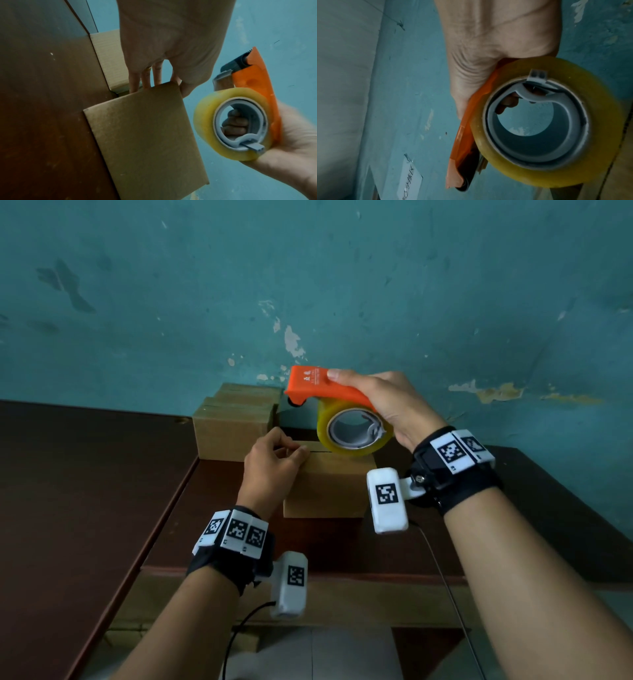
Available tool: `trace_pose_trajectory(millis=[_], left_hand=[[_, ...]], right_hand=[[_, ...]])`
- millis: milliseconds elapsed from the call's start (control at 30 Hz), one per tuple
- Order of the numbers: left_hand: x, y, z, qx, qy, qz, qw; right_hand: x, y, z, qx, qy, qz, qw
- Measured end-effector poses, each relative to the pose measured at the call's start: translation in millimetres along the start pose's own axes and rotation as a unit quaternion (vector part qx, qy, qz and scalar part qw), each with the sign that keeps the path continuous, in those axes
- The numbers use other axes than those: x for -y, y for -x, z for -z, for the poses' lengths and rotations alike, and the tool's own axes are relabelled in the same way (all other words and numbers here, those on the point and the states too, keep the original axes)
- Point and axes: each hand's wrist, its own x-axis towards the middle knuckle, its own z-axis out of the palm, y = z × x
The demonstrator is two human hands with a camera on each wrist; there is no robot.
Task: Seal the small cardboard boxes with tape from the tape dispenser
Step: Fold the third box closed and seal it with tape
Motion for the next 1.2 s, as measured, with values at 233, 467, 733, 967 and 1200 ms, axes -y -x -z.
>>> trace_pose_trajectory(millis=[233,467,733,967,1200], left_hand=[[2.5,-2.6,0.2,0.006,0.006,0.007,1.0],[7.6,-4.9,-0.8,0.008,0.032,0.026,0.999],[-15.3,-0.9,8.9,0.007,0.248,0.16,0.955],[-15.3,-11.7,15.1,-0.02,0.289,0.172,0.942],[-28.7,-9.2,15.9,-0.033,0.294,0.158,0.942]], right_hand=[[2.7,-15.4,-9.5,0.054,0.046,-0.016,0.997],[-2.4,-23.8,-23.9,0.061,0.069,-0.02,0.996],[-11.1,-30.5,-22.8,0.076,0.094,-0.022,0.992],[-9.8,-39.6,-25.0,0.088,0.136,-0.023,0.986],[-9.1,-43.3,-25.4,0.104,0.158,-0.026,0.981]])
